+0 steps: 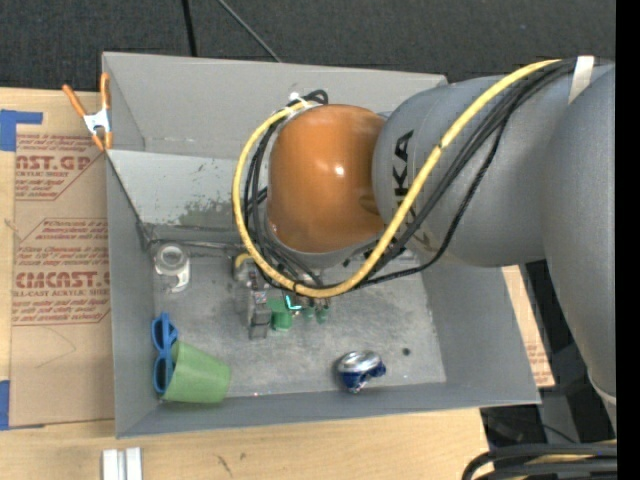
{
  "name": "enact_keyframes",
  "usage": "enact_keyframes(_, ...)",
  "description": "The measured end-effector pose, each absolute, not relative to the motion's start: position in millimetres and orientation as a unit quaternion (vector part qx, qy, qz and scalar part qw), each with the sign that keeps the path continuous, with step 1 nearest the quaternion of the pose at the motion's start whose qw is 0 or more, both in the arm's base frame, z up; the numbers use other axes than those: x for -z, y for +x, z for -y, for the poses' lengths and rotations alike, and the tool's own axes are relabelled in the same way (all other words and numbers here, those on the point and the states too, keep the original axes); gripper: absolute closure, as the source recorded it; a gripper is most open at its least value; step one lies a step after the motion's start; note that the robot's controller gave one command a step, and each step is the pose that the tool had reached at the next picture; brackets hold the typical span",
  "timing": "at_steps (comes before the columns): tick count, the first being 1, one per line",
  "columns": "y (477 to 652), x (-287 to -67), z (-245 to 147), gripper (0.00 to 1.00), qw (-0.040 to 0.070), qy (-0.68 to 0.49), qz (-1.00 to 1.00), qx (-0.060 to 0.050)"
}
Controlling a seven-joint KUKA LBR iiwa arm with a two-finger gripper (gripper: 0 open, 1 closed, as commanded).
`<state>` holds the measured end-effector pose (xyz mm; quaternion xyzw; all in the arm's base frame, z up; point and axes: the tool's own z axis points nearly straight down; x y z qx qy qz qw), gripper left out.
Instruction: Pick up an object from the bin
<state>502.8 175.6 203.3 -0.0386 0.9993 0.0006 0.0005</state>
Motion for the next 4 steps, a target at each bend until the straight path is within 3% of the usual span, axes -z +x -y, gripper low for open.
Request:
enact_keyframes(1, 477.0, -186, -236, 0.0, -0.001, -0.057, -0.998, -0.001)
enact_keyframes(2, 481.5, -82, -247, 0.0, 0.001, -0.197, -0.98, -0.001)
enact_keyframes(3, 480.8, -84, -248, 1.0, 0.0, -0.197, -0.98, -0.001)
enact_keyframes(4, 525.2, -293, -233, 1.0, 0.006, -0.186, -0.983, -0.001)
